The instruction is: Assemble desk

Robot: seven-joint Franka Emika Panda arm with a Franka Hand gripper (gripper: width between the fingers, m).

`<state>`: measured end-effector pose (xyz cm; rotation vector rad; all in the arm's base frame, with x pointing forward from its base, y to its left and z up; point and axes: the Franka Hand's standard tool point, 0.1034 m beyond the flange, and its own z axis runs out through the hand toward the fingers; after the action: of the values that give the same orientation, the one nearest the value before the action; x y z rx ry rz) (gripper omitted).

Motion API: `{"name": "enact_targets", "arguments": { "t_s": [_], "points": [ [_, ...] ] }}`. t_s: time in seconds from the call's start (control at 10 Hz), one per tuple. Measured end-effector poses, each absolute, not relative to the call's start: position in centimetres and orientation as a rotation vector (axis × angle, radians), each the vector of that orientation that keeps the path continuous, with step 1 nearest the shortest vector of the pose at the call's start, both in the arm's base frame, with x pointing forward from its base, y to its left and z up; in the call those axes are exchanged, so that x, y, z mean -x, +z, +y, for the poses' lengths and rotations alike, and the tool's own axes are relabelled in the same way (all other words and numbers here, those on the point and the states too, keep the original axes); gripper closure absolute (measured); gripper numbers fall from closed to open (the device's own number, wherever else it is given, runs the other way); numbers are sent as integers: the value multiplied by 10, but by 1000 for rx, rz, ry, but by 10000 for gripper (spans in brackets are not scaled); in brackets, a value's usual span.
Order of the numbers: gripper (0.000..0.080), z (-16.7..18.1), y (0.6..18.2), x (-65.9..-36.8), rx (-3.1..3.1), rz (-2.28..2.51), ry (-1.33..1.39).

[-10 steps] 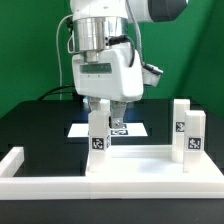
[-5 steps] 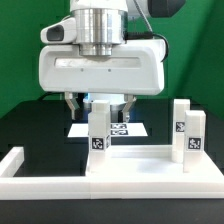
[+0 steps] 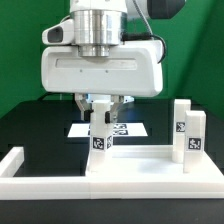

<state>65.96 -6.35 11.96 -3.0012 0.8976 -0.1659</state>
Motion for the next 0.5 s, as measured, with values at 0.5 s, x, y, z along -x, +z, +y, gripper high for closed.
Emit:
{"name": "enact_targets", "arguments": {
  "t_s": [0.5],
  "points": [
    [508,-69,119,-655,2597,1716,-103]
  ]
}}
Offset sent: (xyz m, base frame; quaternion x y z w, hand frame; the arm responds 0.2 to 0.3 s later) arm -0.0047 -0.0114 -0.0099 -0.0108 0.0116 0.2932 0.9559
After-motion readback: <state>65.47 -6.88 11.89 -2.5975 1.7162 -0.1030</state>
